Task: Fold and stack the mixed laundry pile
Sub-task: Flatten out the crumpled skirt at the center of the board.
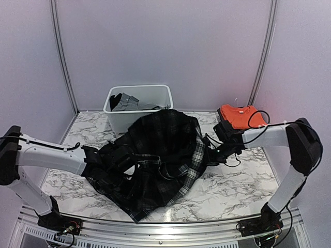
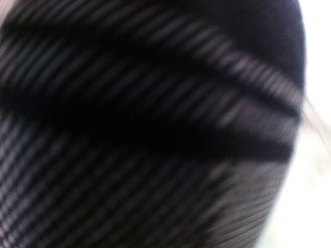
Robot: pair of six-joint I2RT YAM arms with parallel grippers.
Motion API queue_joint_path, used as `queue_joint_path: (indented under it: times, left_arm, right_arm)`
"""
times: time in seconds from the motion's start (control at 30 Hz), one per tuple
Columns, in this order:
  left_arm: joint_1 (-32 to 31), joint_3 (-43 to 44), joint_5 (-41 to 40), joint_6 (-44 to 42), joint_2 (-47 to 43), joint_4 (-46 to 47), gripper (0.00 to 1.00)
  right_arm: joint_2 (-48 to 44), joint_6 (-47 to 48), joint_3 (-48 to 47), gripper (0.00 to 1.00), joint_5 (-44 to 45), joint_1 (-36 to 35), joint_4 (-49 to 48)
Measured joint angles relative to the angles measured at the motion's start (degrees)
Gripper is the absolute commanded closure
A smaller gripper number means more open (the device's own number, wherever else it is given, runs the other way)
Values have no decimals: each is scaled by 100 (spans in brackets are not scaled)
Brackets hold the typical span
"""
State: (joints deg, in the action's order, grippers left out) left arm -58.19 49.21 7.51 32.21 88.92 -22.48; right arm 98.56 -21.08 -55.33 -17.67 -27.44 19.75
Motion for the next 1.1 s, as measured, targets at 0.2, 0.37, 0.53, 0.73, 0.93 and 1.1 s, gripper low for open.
queue_joint_path:
  times: [0.2,0.37,0.53,0.73,0.93,1.1]
  left_arm:
    - [-186,66,-72,573,-1292,-92,36]
    - [-544,968,-376,-63,-1246,-146,32]
    - [-1320,1998,-442,-1217,-103,-138,23]
    - [-1875,3117,-485,-2269,1530,-267,23]
    - [-1998,4050,-529,-2680,2850,-291,28]
    - [-1947,4192,-868,-2638,3322,-363,73]
  right_arm:
    - [-935,363,695,100,2,780,708]
    - [-776,546,726,100,-133,975,748]
    - [-754,612,726,100,-188,997,748]
    - [-754,629,726,100,-289,999,748]
    - [-754,664,726,100,-332,999,754]
    - [-754,704,726,100,-400,999,772]
